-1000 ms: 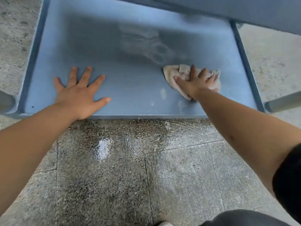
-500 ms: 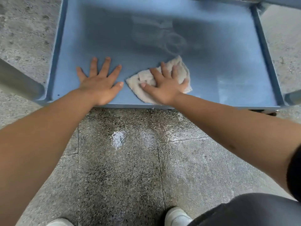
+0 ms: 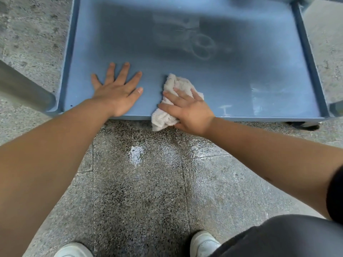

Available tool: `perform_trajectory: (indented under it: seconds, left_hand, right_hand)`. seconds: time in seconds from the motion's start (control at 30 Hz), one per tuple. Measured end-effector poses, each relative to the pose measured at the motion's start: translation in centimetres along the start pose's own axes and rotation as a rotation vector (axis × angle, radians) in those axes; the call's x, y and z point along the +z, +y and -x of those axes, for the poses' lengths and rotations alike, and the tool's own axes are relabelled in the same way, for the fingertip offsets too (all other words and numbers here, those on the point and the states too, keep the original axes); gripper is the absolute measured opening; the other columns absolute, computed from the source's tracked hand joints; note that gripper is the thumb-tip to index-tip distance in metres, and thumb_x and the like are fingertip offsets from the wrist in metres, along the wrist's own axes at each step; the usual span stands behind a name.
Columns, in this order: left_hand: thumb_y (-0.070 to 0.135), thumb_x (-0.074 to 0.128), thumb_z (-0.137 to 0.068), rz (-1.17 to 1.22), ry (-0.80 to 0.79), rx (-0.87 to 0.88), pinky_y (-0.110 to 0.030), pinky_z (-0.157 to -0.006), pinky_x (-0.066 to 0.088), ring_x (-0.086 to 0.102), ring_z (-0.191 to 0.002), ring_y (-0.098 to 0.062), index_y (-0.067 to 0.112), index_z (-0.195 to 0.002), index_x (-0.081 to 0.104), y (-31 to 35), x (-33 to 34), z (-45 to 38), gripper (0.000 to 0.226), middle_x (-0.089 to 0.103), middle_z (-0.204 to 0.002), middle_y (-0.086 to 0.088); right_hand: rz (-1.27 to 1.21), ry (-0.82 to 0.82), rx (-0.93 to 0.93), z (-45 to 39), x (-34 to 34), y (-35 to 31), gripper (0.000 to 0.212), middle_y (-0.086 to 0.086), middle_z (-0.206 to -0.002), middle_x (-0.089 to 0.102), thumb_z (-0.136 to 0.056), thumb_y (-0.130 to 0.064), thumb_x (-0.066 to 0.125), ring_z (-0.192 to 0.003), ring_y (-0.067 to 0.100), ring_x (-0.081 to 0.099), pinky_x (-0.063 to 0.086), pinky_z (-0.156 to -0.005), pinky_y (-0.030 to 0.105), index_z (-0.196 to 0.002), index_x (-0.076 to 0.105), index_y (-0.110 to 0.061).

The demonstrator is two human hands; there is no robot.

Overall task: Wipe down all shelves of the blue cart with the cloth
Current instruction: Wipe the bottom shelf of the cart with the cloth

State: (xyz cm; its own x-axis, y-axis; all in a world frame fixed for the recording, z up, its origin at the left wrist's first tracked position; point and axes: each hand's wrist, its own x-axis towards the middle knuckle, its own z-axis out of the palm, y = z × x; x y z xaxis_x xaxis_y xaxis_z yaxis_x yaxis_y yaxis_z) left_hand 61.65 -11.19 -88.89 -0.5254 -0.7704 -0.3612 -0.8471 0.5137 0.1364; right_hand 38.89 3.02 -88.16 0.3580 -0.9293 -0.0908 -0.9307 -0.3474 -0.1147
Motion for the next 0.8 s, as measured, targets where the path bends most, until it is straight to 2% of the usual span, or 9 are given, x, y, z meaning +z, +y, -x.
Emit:
perform_trajectory:
  seconds: [0.13,0.27,0.37,0.47,0.57,0.63,0.7,0.73,0.8]
  left_hand:
    - [0.071,0.0,-0.087,-0.01,-0.006,0.002,-0.068,-0.109,-0.008,-0.023,-0.145,-0.022,0.053,-0.146,-0.009,-0.1,0.0,0.0,0.062,-0.022,-0.159,0.013]
    - [0.071,0.002,-0.088,-0.01,-0.021,-0.009,-0.068,-0.108,-0.009,-0.023,-0.145,-0.022,0.053,-0.146,-0.009,0.1,-0.2,0.2,0.061,-0.023,-0.159,0.013]
    - [0.07,0.003,-0.089,-0.01,-0.024,-0.014,-0.068,-0.109,-0.008,-0.023,-0.145,-0.022,0.053,-0.146,-0.008,0.1,-0.3,0.2,0.061,-0.022,-0.159,0.013]
    - [0.071,0.003,-0.088,-0.013,-0.025,-0.019,-0.068,-0.109,-0.007,-0.023,-0.145,-0.022,0.053,-0.146,-0.008,0.1,-0.3,0.2,0.061,-0.022,-0.159,0.013]
    - [0.072,0.005,-0.088,-0.022,-0.031,-0.028,-0.067,-0.109,-0.006,-0.022,-0.145,-0.021,0.053,-0.145,-0.008,-0.1,-0.3,0.2,0.061,-0.021,-0.159,0.014]
    - [0.073,0.005,-0.088,-0.022,-0.037,-0.03,-0.067,-0.109,-0.006,-0.023,-0.145,-0.021,0.054,-0.145,-0.009,-0.1,-0.2,0.0,0.062,-0.022,-0.159,0.014]
    - [0.074,0.005,-0.087,-0.024,-0.045,-0.035,-0.068,-0.109,-0.006,-0.022,-0.145,-0.02,0.054,-0.145,-0.009,-0.3,-0.1,-0.1,0.063,-0.022,-0.159,0.015]
    - [0.075,0.004,-0.086,-0.026,-0.047,-0.035,-0.068,-0.109,-0.005,-0.022,-0.145,-0.02,0.054,-0.144,-0.009,-0.2,0.0,-0.2,0.063,-0.022,-0.159,0.015]
    - [0.077,0.003,-0.084,-0.028,-0.053,-0.041,-0.068,-0.109,-0.005,-0.022,-0.145,-0.02,0.055,-0.144,-0.009,-0.3,0.1,-0.1,0.065,-0.022,-0.159,0.015]
  right_hand:
    - [-0.014,-0.011,0.038,2.6,-0.5,2.0,0.081,0.025,-0.157,0.027,-0.075,-0.014,0.081,-0.137,0.049,0.037,0.034,-0.106,0.068,-0.146,0.044,-0.023]
    - [-0.026,-0.025,0.068,4.4,-1.1,2.5,0.075,0.018,-0.152,0.039,-0.074,-0.002,0.076,-0.132,0.048,0.044,0.043,-0.1,0.064,-0.142,0.05,-0.019]
    - [-0.037,-0.019,0.134,7.0,-1.4,3.8,0.067,0.013,-0.148,0.048,-0.077,-0.001,0.072,-0.129,0.044,0.05,0.049,-0.095,0.062,-0.138,0.055,-0.02]
    - [-0.027,0.043,0.321,11.4,-1.8,6.2,0.059,0.01,-0.145,0.052,-0.08,0.0,0.064,-0.125,0.04,0.056,0.055,-0.085,0.061,-0.134,0.06,-0.023]
    - [0.073,0.039,0.469,15.7,-2.8,9.0,0.052,0.011,-0.136,0.06,-0.081,0.0,0.064,-0.107,0.041,0.066,0.058,-0.074,0.06,-0.128,0.065,-0.023]
    - [0.092,0.004,0.6,17.5,-4.0,10.4,0.046,0.012,-0.124,0.067,-0.081,-0.004,0.064,-0.091,0.042,0.069,0.058,-0.072,0.055,-0.123,0.066,-0.024]
    - [0.07,0.008,0.781,18.4,-5.0,11.7,0.041,0.015,-0.11,0.07,-0.082,-0.009,0.063,-0.085,0.041,0.067,0.056,-0.073,0.046,-0.119,0.065,-0.025]
    - [0.037,0.057,0.891,18.6,-5.3,12.4,0.038,0.016,-0.104,0.07,-0.082,-0.011,0.061,-0.084,0.04,0.066,0.054,-0.072,0.041,-0.117,0.064,-0.025]
    - [-0.054,0.256,1.098,18.5,-6.0,13.8,0.037,0.015,-0.097,0.071,-0.08,-0.012,0.055,-0.084,0.037,0.065,0.047,-0.069,0.037,-0.114,0.06,-0.026]
